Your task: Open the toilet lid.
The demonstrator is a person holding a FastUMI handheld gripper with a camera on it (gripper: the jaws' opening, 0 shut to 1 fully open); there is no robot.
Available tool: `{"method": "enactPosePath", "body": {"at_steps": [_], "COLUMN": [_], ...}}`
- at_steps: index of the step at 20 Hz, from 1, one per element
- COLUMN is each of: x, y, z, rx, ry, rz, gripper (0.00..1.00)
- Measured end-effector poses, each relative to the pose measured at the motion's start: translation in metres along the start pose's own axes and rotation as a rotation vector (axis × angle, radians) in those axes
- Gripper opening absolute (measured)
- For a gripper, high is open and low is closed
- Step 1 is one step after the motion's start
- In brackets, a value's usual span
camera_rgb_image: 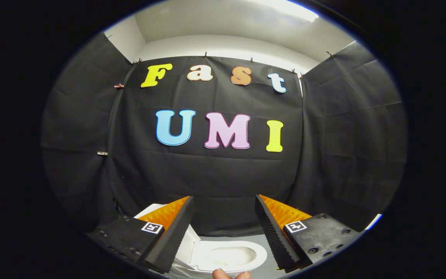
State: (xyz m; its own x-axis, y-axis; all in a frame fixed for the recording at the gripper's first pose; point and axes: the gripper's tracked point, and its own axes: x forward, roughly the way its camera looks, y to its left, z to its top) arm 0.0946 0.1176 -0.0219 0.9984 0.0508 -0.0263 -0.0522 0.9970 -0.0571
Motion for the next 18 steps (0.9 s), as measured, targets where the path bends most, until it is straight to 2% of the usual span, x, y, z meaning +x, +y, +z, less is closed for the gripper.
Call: {"method": "enactPosePath", "body": {"at_steps": [18], "x": [-0.0043], "y": [-0.0051], "z": [0.0057], "rx": [0.011], "ry": [-0.014], "rz": [-0.006], "gripper": [0.98]}}
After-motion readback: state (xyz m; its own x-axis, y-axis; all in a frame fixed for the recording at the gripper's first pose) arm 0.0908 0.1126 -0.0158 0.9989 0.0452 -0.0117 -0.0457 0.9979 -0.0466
